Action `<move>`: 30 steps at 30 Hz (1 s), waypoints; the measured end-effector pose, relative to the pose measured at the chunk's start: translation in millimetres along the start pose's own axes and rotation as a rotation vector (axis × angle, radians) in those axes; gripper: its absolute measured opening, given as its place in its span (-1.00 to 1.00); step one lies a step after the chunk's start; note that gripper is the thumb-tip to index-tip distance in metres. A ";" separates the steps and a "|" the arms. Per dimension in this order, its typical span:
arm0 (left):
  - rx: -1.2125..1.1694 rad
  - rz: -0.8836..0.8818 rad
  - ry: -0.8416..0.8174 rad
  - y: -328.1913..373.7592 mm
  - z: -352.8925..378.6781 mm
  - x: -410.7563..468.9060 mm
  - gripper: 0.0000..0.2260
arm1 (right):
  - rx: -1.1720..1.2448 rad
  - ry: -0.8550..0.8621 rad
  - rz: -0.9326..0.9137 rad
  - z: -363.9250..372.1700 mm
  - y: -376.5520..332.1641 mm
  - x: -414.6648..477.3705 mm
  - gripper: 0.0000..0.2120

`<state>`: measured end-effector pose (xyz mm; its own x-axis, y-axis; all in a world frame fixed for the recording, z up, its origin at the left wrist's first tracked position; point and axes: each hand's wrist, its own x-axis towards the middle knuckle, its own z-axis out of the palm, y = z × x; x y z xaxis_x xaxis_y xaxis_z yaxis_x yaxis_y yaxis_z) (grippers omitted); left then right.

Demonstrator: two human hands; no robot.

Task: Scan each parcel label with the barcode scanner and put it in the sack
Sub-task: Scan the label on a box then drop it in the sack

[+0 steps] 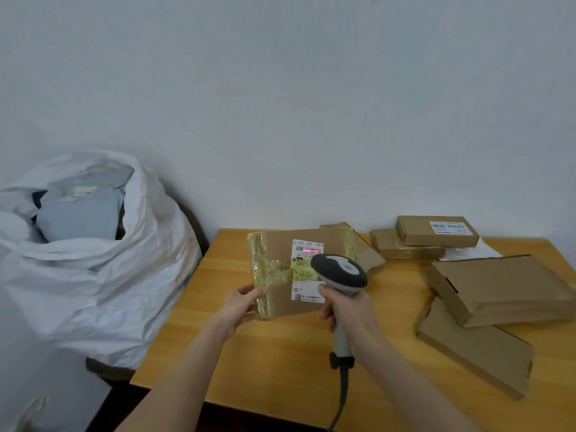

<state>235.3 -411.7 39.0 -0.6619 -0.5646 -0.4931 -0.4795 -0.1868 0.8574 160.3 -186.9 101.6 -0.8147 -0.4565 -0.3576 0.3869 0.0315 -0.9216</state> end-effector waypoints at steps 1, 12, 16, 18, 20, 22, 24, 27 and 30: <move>-0.007 0.003 -0.001 -1.9 -6.7 2.1 -0.58 | -0.001 -0.001 0.007 7.3 0.1 -0.5 -0.85; -0.035 0.035 -0.057 -10.7 -111.9 22.0 -0.63 | -0.036 0.047 0.002 117.1 7.9 -12.8 -0.87; -0.038 0.055 -0.064 -7.5 -147.7 24.5 -0.71 | 0.011 0.070 0.011 154.6 10.7 -17.5 -0.87; -0.038 0.058 -0.066 -8.7 -164.0 26.5 -0.72 | 0.027 0.068 0.019 170.9 12.3 -20.8 -0.86; -0.039 0.059 -0.069 -9.6 -179.0 29.0 -0.72 | 0.032 0.063 0.013 186.0 13.1 -23.3 -0.86; -0.045 0.056 -0.064 -12.3 -190.9 33.4 -0.70 | 0.035 0.064 0.008 198.4 13.9 -25.1 -0.85; -0.049 0.056 -0.057 -14.9 -199.4 37.4 -0.64 | 0.035 0.065 0.006 207.2 13.8 -26.3 -0.85; -0.046 0.054 -0.052 -17.1 -205.0 40.7 -0.60 | 0.032 0.063 0.007 213.3 11.7 -25.5 -0.84; -0.063 0.054 -0.038 -15.4 -207.3 41.7 -0.55 | 0.017 0.042 0.005 215.7 8.1 -22.6 -0.84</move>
<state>334.4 -599.0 35.7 -0.7077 -0.5443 -0.4504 -0.4064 -0.2079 0.8897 275.0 -368.0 134.8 -0.8299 -0.4189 -0.3686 0.3980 0.0187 -0.9172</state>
